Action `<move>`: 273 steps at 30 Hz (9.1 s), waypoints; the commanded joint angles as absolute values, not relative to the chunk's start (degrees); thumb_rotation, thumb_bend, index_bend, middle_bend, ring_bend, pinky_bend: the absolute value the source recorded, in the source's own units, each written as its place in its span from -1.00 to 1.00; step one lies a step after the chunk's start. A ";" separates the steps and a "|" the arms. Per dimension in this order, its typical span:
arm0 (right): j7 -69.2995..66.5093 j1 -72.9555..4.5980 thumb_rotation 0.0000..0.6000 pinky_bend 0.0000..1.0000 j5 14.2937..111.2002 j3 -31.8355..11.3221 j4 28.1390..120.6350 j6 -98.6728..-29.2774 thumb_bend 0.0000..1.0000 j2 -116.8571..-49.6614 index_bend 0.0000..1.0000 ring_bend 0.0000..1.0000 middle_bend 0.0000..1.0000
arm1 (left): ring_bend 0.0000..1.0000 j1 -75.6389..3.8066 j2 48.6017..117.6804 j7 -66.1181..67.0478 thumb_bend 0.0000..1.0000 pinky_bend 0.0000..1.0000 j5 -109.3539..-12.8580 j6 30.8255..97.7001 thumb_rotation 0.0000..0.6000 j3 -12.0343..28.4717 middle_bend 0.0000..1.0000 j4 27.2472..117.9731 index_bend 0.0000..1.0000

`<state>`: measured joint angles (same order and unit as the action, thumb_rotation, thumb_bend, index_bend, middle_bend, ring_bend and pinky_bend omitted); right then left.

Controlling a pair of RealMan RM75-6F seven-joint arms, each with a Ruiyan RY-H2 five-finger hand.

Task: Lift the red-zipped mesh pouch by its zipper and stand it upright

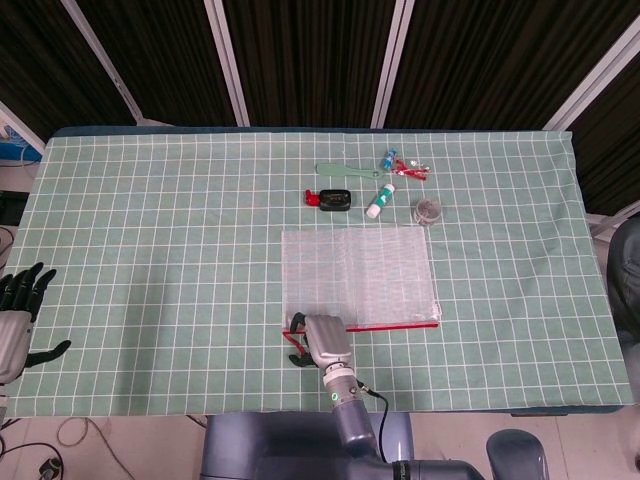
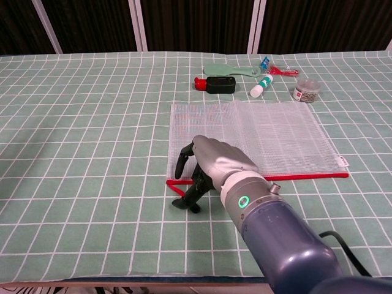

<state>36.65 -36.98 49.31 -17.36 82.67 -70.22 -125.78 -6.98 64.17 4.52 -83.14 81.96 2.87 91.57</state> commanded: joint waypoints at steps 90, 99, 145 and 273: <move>38.19 -33.89 1.00 0.99 53.33 -20.38 91.65 -73.72 0.39 -119.23 0.32 1.00 1.00 | -1.00 -7.40 63.80 4.04 -0.98 -1.00 -81.76 80.71 1.00 2.85 -1.00 92.45 -1.00; 43.72 -35.83 1.00 0.99 52.37 -26.78 102.55 -76.08 0.39 -111.54 0.34 1.00 1.00 | -1.00 -7.81 64.01 5.44 -0.98 -1.00 -82.15 80.80 1.00 3.04 -1.00 92.57 -1.00; 44.79 -49.32 1.00 0.99 37.31 -33.76 117.00 -83.05 0.41 -100.17 0.35 1.00 1.00 | -1.00 -55.88 74.64 29.30 -0.45 -1.00 -49.98 49.52 1.00 17.88 -0.93 102.77 -0.33; 24.92 -35.95 1.00 0.99 29.45 -32.12 112.48 -83.75 0.42 -74.09 0.35 1.00 1.00 | -1.00 -49.93 77.54 7.76 -0.15 -1.00 -57.66 66.60 1.00 23.76 -0.78 94.70 0.19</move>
